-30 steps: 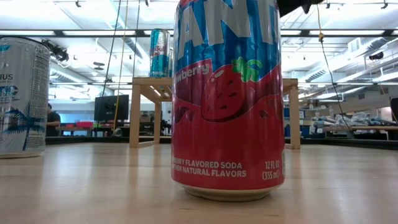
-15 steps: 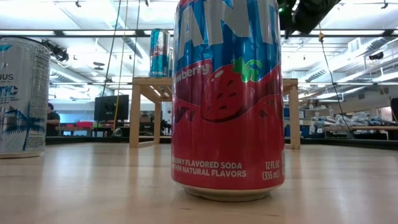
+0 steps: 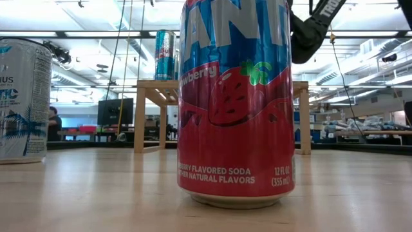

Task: Place canned beverage on shelf
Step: Put the green soda can on the shelf aligned with the other green soda can

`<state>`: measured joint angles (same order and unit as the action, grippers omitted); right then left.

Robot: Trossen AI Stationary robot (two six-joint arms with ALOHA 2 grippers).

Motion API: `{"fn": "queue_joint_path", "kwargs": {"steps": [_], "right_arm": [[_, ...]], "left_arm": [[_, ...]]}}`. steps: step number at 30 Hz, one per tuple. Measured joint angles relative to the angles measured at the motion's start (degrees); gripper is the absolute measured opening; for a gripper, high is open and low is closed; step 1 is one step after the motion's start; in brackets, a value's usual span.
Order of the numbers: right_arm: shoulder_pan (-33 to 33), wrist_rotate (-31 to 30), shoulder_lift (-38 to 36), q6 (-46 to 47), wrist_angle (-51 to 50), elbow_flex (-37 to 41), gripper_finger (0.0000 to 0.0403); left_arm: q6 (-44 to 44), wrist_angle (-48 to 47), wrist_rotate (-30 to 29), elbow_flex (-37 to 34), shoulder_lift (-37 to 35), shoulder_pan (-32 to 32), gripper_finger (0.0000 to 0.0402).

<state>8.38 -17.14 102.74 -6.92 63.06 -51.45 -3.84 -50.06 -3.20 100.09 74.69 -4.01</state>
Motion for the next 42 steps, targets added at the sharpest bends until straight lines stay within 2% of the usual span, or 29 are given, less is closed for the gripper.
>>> {"fn": "queue_joint_path", "kwargs": {"steps": [7,13,21,27,34,42], "right_arm": [[0.14,-5.53,2.31,-2.24,2.96,-0.36,0.0314],[1.27,-5.48,2.22,-1.94,2.80,-0.36,0.0314],[1.60,-5.54,6.56,-0.81,6.39,-1.18,0.0314],[1.60,-6.80,9.35,-3.25,8.17,-3.37,0.0314],[1.77,-7.44,9.63,-3.37,7.97,-3.75,0.0315],[1.77,-7.25,9.63,-3.14,7.81,-3.75,0.0350]], "left_arm": [[0.04,-1.02,0.02,0.00,-0.61,0.00,0.0348],[0.00,-1.31,0.02,0.00,-0.67,-0.07,0.0348],[0.13,-2.04,0.02,0.00,-0.67,-0.07,0.0348],[0.15,-2.60,0.02,0.00,-0.67,-0.07,0.0348],[0.16,-2.66,0.02,0.00,-0.67,-0.07,0.0348],[1.51,-3.48,0.00,0.00,-0.67,-0.05,0.0348]]}}
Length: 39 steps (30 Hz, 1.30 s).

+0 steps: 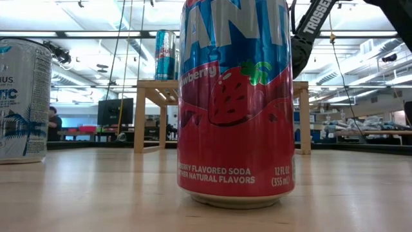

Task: Place canned beverage on shelf
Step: Put the green soda can on the shelf aligned with the other green soda can

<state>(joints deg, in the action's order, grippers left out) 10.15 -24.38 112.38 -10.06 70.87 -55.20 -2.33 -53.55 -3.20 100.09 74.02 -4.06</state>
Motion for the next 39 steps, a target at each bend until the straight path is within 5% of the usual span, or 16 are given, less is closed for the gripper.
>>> {"fn": "queue_joint_path", "kwargs": {"steps": [17,39], "right_arm": [[0.93,0.02,-0.96,-2.60,0.24,0.02,0.0397],[-1.12,-3.08,-8.32,-9.80,-0.11,0.07,0.0399]], "left_arm": [[-1.52,-0.39,0.02,0.00,0.02,0.00,0.0348],[-1.51,-0.36,0.02,0.00,0.02,0.01,0.0348]]}}
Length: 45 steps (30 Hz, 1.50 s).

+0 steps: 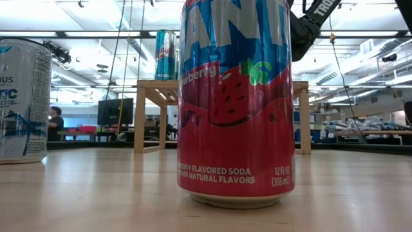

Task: Place canned beverage on shelf
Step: Put the green soda can on the shelf aligned with the other green soda can, then align the orange soda can with the other orange soda can on the shelf

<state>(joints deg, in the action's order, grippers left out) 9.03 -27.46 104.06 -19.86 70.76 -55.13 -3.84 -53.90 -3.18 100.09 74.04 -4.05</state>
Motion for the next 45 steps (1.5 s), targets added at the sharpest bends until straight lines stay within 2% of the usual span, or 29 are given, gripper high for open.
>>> {"fn": "queue_joint_path", "kwargs": {"steps": [6,13,19,23,28,34,41,45], "right_arm": [[-1.08,0.00,-4.09,-3.10,-0.08,0.00,0.0399],[-4.01,-0.27,-9.61,-6.70,-5.40,0.00,0.0399],[-11.57,-9.10,-17.69,-17.23,-13.56,0.01,0.0399],[-17.85,-12.90,-23.70,-18.25,-23.17,0.02,0.0399],[-24.83,-16.02,-29.64,-12.68,-38.25,0.01,0.0398],[-30.94,-13.82,-33.58,-6.40,-54.18,0.02,0.0398],[-35.83,-10.98,-34.03,-3.31,-55.49,0.02,0.0398],[-37.20,-9.18,-33.95,2.79,-55.93,0.02,0.0398]], "left_arm": [[0.04,0.02,0.00,0.00,0.00,0.00,0.0348],[-0.02,-0.15,0.00,0.00,0.02,0.00,0.0348],[-0.80,-1.87,0.00,0.00,0.04,0.00,0.0348],[-0.92,-2.97,-0.02,0.00,0.04,-0.01,0.0348],[-1.32,-5.12,-0.02,0.00,0.04,-0.01,0.0348],[-4.80,-5.99,-0.02,0.00,0.04,0.00,0.0348],[-9.89,-5.97,-0.03,0.00,0.04,0.00,0.0348],[-13.53,-5.97,-0.02,0.00,0.04,-0.01,0.0348]]}}
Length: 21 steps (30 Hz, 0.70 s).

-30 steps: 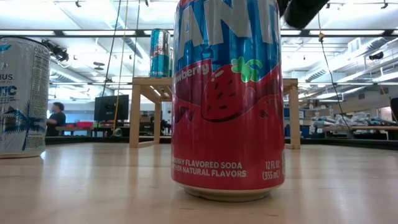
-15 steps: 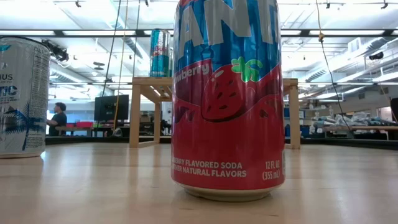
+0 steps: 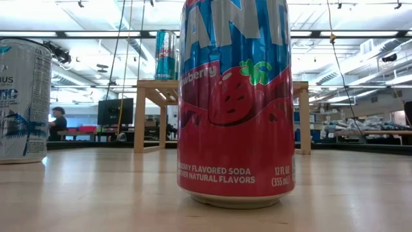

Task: Place canned beverage on shelf
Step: Align the orange soda can with the other orange soda can on the shelf

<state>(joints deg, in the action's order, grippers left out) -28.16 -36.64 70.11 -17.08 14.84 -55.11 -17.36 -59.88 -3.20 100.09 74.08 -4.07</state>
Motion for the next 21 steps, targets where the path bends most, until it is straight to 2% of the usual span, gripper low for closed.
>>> {"fn": "queue_joint_path", "kwargs": {"steps": [5,10,17,21], "right_arm": [[-1.42,4.33,-0.04,3.22,0.00,0.00,0.0398],[-2.60,9.85,-0.04,2.52,0.00,0.00,0.0399],[-5.13,8.24,0.02,6.93,-3.64,0.00,0.0400],[-7.00,18.17,0.02,17.32,-4.19,0.00,0.0400]], "left_arm": [[-0.78,-0.02,0.00,0.00,0.00,0.01,0.0348],[-5.87,-0.19,0.00,0.00,0.00,0.03,0.0348],[-10.31,-3.85,0.00,0.00,0.00,0.19,0.0348],[-10.50,-3.52,-0.07,-1.91,0.00,1.79,0.0348]]}}
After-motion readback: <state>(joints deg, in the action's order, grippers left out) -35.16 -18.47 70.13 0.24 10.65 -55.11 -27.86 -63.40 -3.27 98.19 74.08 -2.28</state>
